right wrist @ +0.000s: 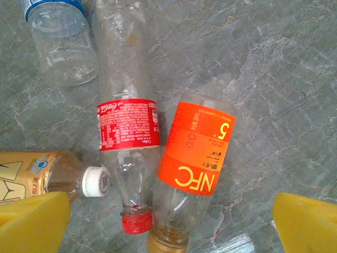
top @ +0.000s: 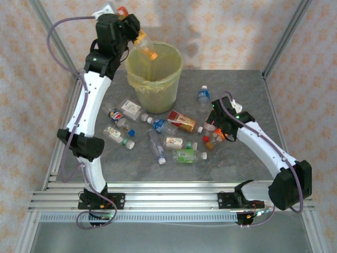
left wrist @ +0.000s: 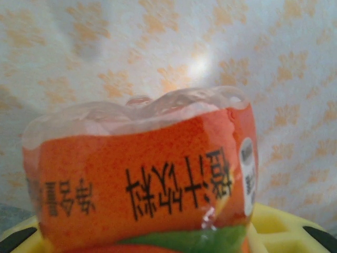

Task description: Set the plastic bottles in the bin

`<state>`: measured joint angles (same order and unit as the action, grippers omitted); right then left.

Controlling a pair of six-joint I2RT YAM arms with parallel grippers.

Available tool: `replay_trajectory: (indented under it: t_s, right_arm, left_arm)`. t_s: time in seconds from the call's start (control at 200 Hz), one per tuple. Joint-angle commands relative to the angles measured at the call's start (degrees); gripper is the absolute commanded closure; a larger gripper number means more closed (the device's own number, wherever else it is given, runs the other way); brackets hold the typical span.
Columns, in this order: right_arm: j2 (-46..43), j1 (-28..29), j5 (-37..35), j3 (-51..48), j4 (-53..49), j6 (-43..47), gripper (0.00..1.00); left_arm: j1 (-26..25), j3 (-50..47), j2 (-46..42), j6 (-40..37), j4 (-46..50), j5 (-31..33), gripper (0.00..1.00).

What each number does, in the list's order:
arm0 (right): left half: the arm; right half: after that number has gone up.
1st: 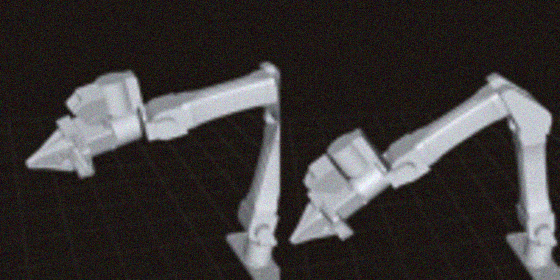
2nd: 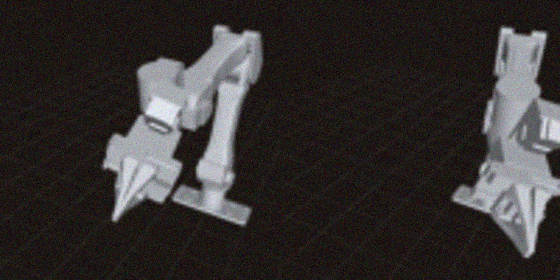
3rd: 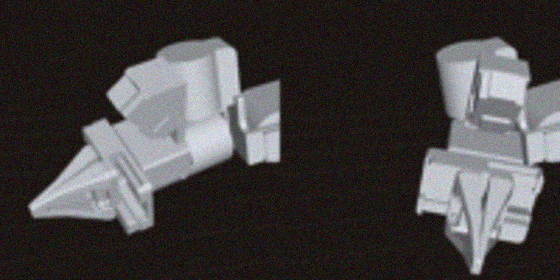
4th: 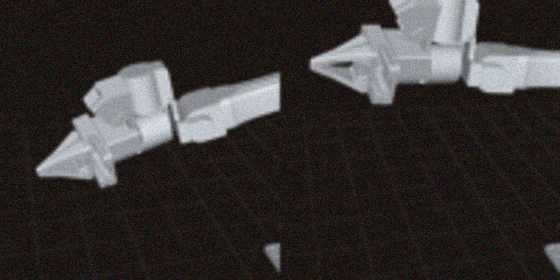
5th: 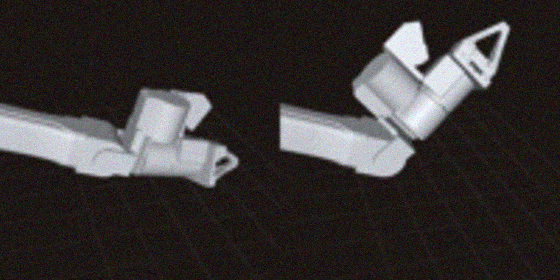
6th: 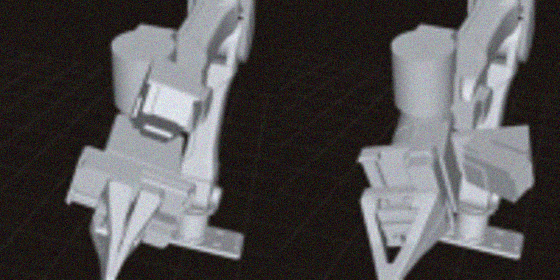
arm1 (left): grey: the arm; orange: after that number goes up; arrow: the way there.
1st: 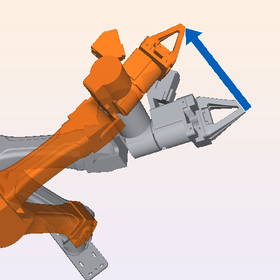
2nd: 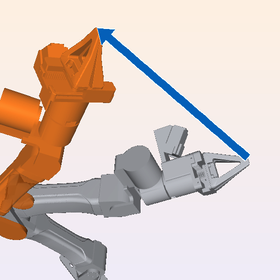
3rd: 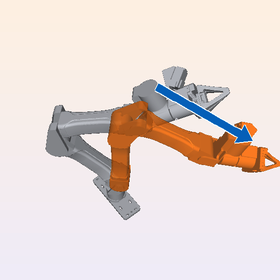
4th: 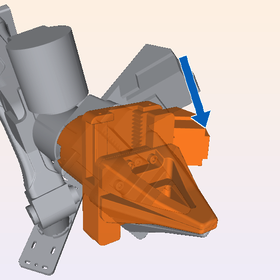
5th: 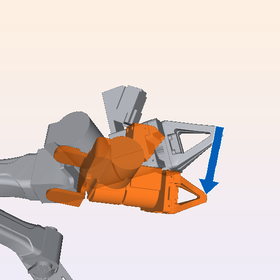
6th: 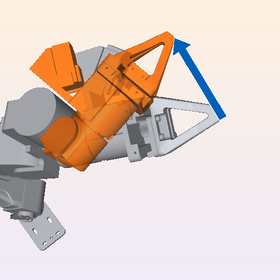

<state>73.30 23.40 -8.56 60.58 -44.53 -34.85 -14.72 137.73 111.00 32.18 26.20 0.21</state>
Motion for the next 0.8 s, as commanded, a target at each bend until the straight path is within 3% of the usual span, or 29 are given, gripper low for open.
replay_trajectory:
  t_s: [0.0, 0.2, 0.796]
  right_arm:
    - [-1.4, -0.39, -1.28, -0.81, -0.16, 0.22, 0.01]
    - [-1.84, -0.46, -0.88, -0.89, -0.25, -0.11, 0.01]
    - [-2.8, -0.44, -0.06, -2.08, -0.01, -1.21, 0.01]
  left_arm:
    - [-2.03, 5.96, 3.04, -8.18, -0.47, -2.8, 0.78]
    - [-3.03, 11.27, 8.72, -12.28, 0.25, -3.75, 0.78]
    - [-3.21, 11.95, 17.61, -18.92, 5.77, -0.79, 0.75]
